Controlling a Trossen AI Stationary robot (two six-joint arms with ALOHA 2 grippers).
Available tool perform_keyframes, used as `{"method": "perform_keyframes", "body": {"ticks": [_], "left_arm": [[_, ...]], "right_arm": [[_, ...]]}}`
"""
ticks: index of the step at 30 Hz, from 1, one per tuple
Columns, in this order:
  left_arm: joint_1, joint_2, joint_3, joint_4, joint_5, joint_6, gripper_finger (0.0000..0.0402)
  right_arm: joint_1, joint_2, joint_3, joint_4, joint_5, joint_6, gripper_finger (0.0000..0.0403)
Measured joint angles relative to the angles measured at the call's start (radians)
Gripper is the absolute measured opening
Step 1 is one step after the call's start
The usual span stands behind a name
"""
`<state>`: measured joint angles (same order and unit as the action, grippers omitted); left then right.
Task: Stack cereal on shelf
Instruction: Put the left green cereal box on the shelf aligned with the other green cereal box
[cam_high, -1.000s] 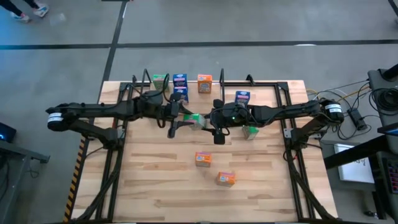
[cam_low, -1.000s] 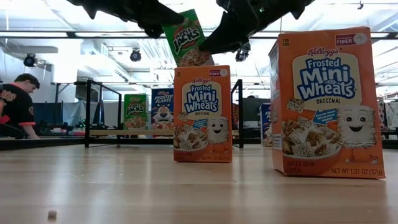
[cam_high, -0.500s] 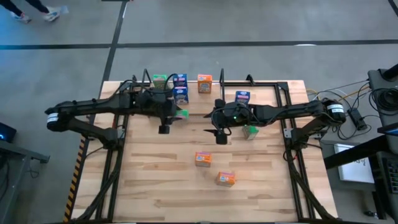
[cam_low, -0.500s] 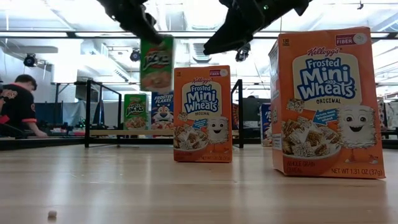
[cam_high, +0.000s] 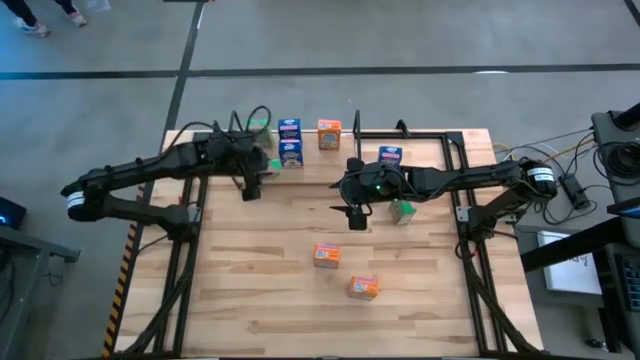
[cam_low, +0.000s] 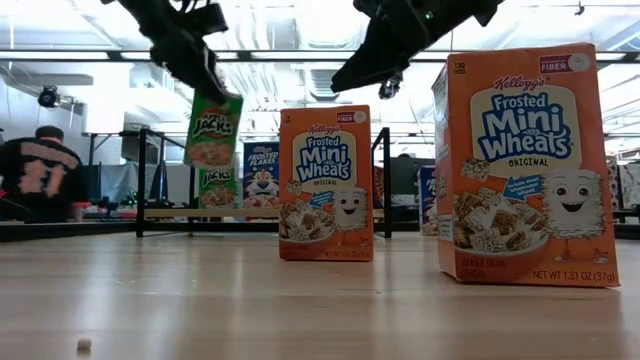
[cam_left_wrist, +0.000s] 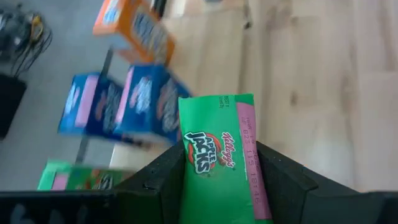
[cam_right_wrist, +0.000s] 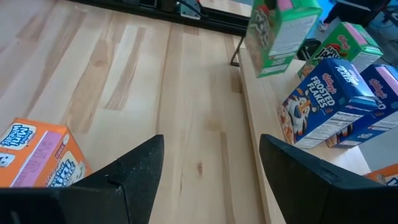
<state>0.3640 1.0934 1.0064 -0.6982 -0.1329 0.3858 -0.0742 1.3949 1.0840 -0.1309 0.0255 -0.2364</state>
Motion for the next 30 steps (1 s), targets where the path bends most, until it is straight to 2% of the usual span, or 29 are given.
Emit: {"method": "perform_keyframes", "body": {"ticks": [9, 12, 14, 19, 30], "left_arm": [[0.173, 0.004, -0.071, 0.074, 0.018, 0.062, 0.0152], [0.211, 0.005, -0.089, 0.105, 0.032, 0.082, 0.0152], [0.233, 0.005, -0.091, 0.102, 0.059, 0.086, 0.0152], [0.278, 0.006, -0.094, 0.127, 0.160, 0.088, 0.0152], [0.341, 0.016, -0.162, 0.187, 0.159, 0.072, 0.0152]], "right_arm": [[-0.002, 0.000, -0.010, 0.009, -0.015, -0.001, 0.0251], [-0.007, 0.000, -0.020, 0.024, -0.076, -0.004, 0.0249], [-0.010, 0.000, -0.037, 0.057, -0.111, -0.004, 0.0250], [-0.020, 0.000, -0.080, 0.150, -0.116, -0.025, 0.0251], [-0.045, 0.000, -0.087, 0.167, -0.165, -0.026, 0.0244]]}}
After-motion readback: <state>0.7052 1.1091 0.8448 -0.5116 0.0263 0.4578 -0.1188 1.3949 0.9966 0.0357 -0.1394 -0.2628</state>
